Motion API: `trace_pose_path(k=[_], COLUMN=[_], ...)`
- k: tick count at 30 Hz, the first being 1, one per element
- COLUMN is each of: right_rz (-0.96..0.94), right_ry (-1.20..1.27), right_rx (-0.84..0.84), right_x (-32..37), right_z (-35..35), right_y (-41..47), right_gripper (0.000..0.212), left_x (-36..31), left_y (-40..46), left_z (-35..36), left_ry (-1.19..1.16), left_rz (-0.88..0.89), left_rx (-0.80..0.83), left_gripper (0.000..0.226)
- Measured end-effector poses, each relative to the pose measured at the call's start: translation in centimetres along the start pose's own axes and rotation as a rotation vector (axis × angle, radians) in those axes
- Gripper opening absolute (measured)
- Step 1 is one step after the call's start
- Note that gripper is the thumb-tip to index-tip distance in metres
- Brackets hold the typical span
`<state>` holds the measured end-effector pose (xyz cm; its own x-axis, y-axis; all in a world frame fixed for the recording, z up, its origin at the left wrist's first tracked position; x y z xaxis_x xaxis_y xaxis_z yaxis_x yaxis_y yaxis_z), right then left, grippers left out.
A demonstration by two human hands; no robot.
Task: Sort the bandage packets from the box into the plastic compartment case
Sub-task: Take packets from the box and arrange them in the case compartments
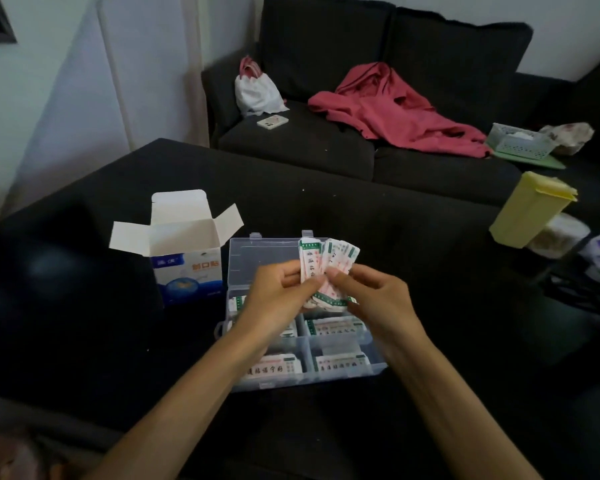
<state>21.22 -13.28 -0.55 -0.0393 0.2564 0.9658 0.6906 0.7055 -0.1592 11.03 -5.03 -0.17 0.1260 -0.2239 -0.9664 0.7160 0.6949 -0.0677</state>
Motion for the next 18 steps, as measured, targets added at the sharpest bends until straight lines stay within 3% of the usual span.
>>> trace_pose_path(k=[6,15,18], right_rz=[0.225,0.211,0.166], right_ry=[0.216,0.355,0.286], right_rx=[0.246,0.357,0.337], right_x=[-1.4,-1.4,-1.2], right_z=[-0.1,0.1,0.1], right_y=[0.9,0.9,0.8], right_gripper=[0.021,0.02,0.021], left_x=[0.4,0.2,0.4], left_y=[0.3,0.5,0.6], left_z=[-0.4,-1.4,-1.8], left_ry=[0.007,-0.037,-0.018], left_rz=[-0.051,-0.016,-0.012], left_rx=[0.001,-0.012,-0.044], left_gripper=[0.017,0.017,0.017])
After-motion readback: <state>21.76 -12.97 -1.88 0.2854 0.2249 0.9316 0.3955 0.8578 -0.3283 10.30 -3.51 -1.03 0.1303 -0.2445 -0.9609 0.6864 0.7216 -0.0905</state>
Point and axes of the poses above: each hand's wrist, its own y-axis towards the middle knuckle, its own z-axis out of the palm, x = y × z, the point moved 6 cm from there along y, towards the middle knuckle, and after that the axes turned 14 degrees about -y, right-handed, at the moved point
